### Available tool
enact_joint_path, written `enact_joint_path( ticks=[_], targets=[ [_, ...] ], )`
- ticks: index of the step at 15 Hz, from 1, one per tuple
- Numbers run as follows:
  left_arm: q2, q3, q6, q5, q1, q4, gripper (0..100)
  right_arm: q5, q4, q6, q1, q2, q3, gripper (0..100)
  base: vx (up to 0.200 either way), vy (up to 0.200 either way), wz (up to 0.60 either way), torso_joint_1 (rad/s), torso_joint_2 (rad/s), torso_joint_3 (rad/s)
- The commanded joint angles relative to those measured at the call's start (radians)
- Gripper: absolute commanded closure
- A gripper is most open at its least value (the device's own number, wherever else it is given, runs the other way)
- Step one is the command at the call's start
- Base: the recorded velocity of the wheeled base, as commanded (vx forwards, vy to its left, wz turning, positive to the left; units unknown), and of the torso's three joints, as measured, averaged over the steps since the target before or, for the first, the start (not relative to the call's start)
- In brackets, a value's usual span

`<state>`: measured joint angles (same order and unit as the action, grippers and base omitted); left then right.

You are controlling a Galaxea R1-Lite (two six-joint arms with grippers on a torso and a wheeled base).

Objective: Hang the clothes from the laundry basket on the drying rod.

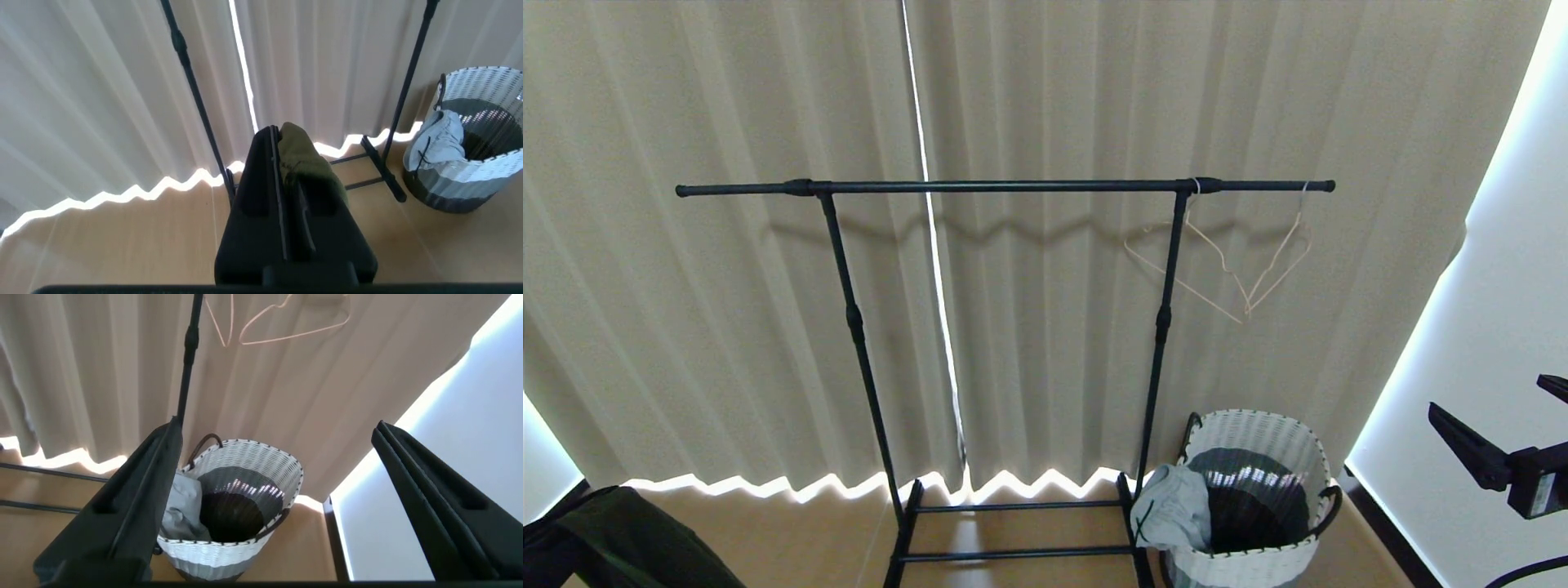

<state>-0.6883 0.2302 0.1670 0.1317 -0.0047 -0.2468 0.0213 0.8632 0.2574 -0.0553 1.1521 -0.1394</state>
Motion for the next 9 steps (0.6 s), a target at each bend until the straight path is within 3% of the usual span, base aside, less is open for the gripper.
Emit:
enact_joint_path(
  ticks=[1, 9],
  targets=[
    [-0.004, -0.008, 0.003, -0.001, 0.000, 0.000, 100, 0.000, 0.000, 0.000, 0.000, 0.000, 0.000, 0, 0.000, -0.200, 0.00, 0.002, 0.00, 0.002],
    [0.000, -0.020, 0.023, 0.000, 0.000, -0.003, 100, 0.000, 0.002, 0.000, 0.000, 0.000, 0.001, 0, 0.000, -0.200, 0.00, 0.005, 0.00, 0.001]
  ],
)
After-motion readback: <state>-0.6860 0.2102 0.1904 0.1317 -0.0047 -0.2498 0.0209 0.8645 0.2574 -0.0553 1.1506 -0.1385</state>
